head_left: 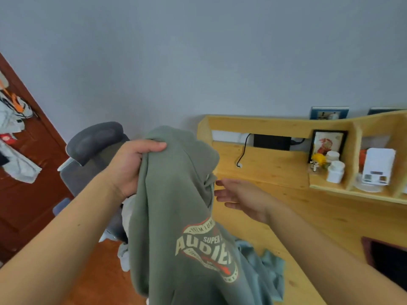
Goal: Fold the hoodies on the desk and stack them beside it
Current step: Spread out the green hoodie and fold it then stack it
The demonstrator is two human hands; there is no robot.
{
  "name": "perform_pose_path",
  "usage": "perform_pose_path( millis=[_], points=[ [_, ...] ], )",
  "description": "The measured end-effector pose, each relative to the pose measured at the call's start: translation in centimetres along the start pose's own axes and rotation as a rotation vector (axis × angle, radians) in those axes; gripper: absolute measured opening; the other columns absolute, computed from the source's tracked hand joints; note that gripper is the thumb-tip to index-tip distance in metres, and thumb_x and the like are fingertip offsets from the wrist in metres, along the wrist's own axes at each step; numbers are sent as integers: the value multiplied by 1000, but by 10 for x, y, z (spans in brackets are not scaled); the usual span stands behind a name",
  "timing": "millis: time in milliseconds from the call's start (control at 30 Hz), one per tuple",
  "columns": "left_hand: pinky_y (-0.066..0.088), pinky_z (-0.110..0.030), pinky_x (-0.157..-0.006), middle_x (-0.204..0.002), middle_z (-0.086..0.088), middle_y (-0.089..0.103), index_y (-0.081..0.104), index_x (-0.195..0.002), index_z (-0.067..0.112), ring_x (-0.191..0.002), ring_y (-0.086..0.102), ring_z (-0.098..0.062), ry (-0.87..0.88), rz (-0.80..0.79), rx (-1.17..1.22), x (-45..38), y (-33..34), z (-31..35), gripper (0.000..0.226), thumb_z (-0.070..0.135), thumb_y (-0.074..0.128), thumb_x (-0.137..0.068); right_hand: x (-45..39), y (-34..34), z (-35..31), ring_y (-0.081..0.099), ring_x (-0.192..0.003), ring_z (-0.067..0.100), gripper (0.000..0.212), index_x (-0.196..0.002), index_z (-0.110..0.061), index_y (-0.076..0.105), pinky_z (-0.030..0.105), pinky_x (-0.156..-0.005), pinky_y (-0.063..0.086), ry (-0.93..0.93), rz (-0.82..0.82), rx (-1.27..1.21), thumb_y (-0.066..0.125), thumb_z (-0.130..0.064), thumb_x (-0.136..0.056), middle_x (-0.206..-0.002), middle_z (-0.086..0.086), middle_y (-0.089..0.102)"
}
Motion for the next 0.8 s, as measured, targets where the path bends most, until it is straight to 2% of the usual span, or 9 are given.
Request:
perform_pose_path(
  millis=[100, 200, 300, 367, 433, 533, 633, 700, 800],
  points=[
    [63, -34, -77, -105, -15, 77, 82, -94, 5, -91, 75, -26, 52, -108, -72, -7, 27, 22, 40, 23, 78, -59, 7, -12, -17, 64, -116, 22, 72, -121, -10, 68, 42, -107, 39, 156, -57, -81, 44, -72, -93, -119, 6, 73],
    [63, -32, -76, -96, -11, 78, 83, -87, 9, -85, 75, -23, 127, -151, -170, -9, 50, 51, 24, 17, 64, -74, 16, -28, -60, 64, -97, 25, 29, -105, -14, 67, 40, -98, 44, 11, -40, -112, 51, -37, -99, -103, 7, 73],
    [58, -39, -81, -100, -12, 76, 76, -95, 8, -89, 73, -27, 305, -73, -537, -15, 55, 86, 21, 19, 68, -79, 33, -84, -119, 67, -84, 27, 19, -102, -7, 69, 34, -72, 54, -263, 465, -328, 58, -19, -92, -96, 13, 73],
    [52, -44, -80, -97, -13, 71, 64, -96, 11, -91, 68, -32, 470, 113, -999, -21, 53, 106, 17, 23, 67, -86, 60, -121, -149, 66, -96, 28, 18, -101, -9, 66, 36, -80, 53, -453, 917, -235, 59, -21, -90, -104, 11, 70],
    [48, -37, -90, -117, -4, 69, 61, -114, 22, -110, 64, -28, 544, 191, -1233, -24, 61, 108, 22, 12, 59, -95, 67, -120, -171, 57, -116, 31, 32, -121, -7, 57, 39, -98, 47, -507, 1101, 162, 58, -14, -90, -129, 12, 58],
    [23, -14, -108, -157, 8, 41, 37, -155, 31, -144, 39, -14, 475, 66, -1309, -36, 77, 79, 64, 2, 47, -99, 35, -58, -184, 61, -113, 27, 35, -115, -22, 60, 42, -96, 49, -563, 528, 762, 53, -6, -84, -122, 7, 66],
    [35, -21, -113, -149, 10, 52, 62, -137, 37, -138, 48, -10, 292, -70, -1276, -53, 65, 31, 65, -7, 41, -93, 46, -18, -117, 68, -105, 16, 24, -109, -24, 72, 34, -87, 51, -379, -191, 509, 48, -25, -105, -114, -2, 74],
    [40, -33, -116, -142, 6, 61, 69, -129, 39, -133, 54, -10, 245, -95, -1260, -50, 54, 9, 68, -8, 40, -90, 36, -44, -63, 66, -114, 28, 38, -121, -10, 67, 34, -89, 50, -224, -74, -3, 39, -33, -109, -127, 11, 69],
    [44, -23, -109, -134, 6, 67, 70, -127, 28, -127, 59, -9, 255, -75, -1093, -40, 54, -2, 58, -11, 42, -94, 29, -60, 41, 70, -83, 28, 24, -107, -9, 64, 32, -69, 55, -32, 282, -180, 48, -27, -106, -110, 22, 69]
  ],
)
Point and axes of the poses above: each hand's wrist, its own x-axis away from the middle knuckle, its own y-axis out of the palm, z = x × y, the point moved 8 cm from there along -x, towards the middle knuckle
